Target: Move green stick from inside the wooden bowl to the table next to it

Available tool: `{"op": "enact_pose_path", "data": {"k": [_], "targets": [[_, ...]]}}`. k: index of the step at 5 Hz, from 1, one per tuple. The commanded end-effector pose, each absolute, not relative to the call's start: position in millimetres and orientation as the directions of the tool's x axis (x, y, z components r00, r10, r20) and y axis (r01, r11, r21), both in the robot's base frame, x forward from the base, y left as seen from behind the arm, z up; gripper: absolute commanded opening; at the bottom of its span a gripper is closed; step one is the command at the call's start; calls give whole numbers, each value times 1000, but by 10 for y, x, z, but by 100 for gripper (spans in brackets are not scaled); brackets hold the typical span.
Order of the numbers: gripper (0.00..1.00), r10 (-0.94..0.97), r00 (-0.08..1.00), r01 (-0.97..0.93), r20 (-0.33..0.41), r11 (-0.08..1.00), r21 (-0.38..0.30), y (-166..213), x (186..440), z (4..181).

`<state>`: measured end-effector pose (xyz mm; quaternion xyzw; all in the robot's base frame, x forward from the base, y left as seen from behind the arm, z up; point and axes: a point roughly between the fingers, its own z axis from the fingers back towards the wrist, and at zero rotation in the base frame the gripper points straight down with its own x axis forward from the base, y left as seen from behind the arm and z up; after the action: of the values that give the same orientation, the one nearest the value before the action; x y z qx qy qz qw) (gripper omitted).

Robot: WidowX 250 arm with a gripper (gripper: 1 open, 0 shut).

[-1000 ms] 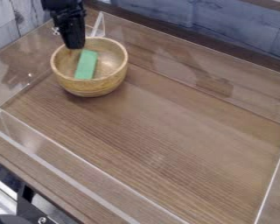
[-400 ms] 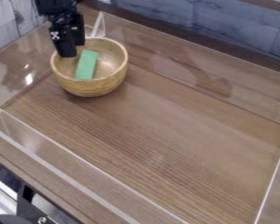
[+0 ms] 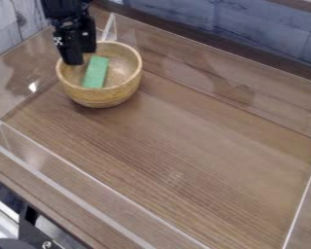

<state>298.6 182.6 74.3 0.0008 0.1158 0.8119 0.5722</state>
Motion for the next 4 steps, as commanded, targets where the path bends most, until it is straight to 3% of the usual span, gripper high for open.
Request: {"op": "enact_pose_path", "data": {"k": [1,3,4], "targets": [[100,925,-358,-930,-124,-342,137,1863,3069,942],[100,908,-393,-916,-145,-373,150,1798,3144,973],[100,931,-333,-938,-150,-310,157,1772,3150,993]]}}
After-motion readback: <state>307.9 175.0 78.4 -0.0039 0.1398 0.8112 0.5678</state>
